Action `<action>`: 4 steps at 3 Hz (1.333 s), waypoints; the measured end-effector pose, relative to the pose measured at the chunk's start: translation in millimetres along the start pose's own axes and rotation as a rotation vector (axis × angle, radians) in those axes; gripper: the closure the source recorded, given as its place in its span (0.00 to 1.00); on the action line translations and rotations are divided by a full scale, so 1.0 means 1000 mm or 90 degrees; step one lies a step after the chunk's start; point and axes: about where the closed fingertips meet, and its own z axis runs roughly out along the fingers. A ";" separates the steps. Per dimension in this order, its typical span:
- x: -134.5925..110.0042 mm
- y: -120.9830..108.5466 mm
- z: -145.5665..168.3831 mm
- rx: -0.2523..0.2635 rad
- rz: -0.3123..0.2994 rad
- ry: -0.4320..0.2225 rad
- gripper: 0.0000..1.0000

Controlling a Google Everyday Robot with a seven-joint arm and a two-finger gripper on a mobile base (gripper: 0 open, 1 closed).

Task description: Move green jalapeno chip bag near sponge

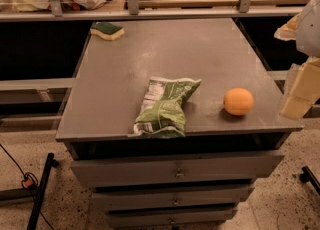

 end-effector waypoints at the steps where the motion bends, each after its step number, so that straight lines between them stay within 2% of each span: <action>1: 0.000 0.000 0.000 0.000 0.000 0.000 0.00; 2: -0.021 -0.002 0.004 -0.001 -0.024 -0.023 0.00; 4: -0.098 0.012 0.047 -0.062 -0.147 -0.085 0.00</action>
Offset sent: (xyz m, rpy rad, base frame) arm 0.0186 0.0455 -0.0036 0.0532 -0.0080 0.1072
